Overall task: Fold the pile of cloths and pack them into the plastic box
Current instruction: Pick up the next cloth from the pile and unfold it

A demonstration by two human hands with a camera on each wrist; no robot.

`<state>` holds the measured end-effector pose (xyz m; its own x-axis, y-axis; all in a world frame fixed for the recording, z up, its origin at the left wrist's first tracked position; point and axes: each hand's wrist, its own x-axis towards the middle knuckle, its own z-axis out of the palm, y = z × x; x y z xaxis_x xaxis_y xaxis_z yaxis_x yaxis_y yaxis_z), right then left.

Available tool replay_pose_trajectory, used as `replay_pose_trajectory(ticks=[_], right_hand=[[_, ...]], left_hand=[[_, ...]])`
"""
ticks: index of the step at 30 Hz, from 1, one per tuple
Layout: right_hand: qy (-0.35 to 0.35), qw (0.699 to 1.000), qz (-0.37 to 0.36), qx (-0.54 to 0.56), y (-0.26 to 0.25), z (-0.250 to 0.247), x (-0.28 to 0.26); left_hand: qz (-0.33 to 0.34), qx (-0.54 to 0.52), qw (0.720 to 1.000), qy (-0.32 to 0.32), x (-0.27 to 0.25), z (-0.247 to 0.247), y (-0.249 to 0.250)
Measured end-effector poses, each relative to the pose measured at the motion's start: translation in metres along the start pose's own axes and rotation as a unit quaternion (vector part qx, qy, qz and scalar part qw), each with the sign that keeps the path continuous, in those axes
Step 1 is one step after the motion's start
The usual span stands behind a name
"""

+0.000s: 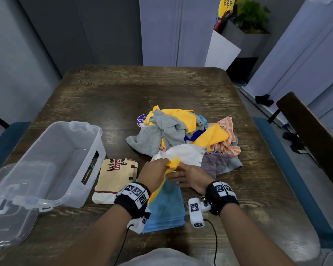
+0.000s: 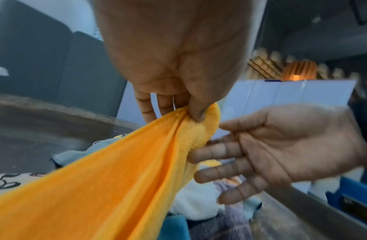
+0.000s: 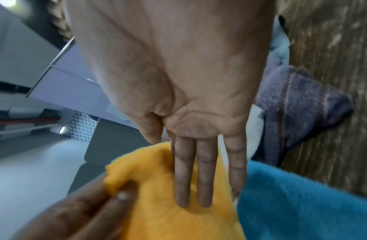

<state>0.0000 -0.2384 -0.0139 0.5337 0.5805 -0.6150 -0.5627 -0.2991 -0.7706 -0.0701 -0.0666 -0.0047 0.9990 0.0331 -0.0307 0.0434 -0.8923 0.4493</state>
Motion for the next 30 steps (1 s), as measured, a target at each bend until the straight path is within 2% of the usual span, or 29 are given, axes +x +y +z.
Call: replay_pose_trajectory(ticks=[3,5,9,11,16,20,24,27,30], right_hand=[[0.119,0.992,-0.034,-0.018,0.003,-0.013,0.001],[0.154,0.987,-0.042,0.018,0.010,-0.019,0.001],[0.057,0.986,-0.093,0.123,0.016,-0.022,0.001],[0.021,0.983,-0.121,0.137,0.009,-0.015,-0.003],[0.012,0.965,-0.187,0.182,-0.012,-0.005,-0.010],[0.063,0.967,-0.230,0.090,-0.027,-0.005,-0.007],[0.188,0.940,-0.284,-0.006,-0.032,-0.002,-0.003],[0.255,0.914,-0.315,-0.039,-0.030,0.004,0.002],[0.280,0.902,-0.317,-0.084,-0.026,0.009,0.011]], left_hand=[[-0.015,-0.160,0.986,0.040,-0.003,-0.014,-0.011],[-0.019,-0.265,0.963,0.036,-0.004,-0.031,-0.011],[-0.037,-0.415,0.909,-0.012,-0.010,-0.066,-0.005],[-0.066,-0.459,0.886,-0.006,-0.012,-0.073,-0.004],[-0.139,-0.480,0.862,0.084,-0.015,-0.070,-0.011],[-0.163,-0.486,0.846,0.144,-0.017,-0.056,-0.013],[-0.187,-0.359,0.885,0.230,-0.012,-0.040,-0.016],[-0.185,-0.314,0.889,0.276,-0.007,-0.029,-0.014],[-0.200,-0.305,0.889,0.278,-0.006,-0.022,-0.019]])
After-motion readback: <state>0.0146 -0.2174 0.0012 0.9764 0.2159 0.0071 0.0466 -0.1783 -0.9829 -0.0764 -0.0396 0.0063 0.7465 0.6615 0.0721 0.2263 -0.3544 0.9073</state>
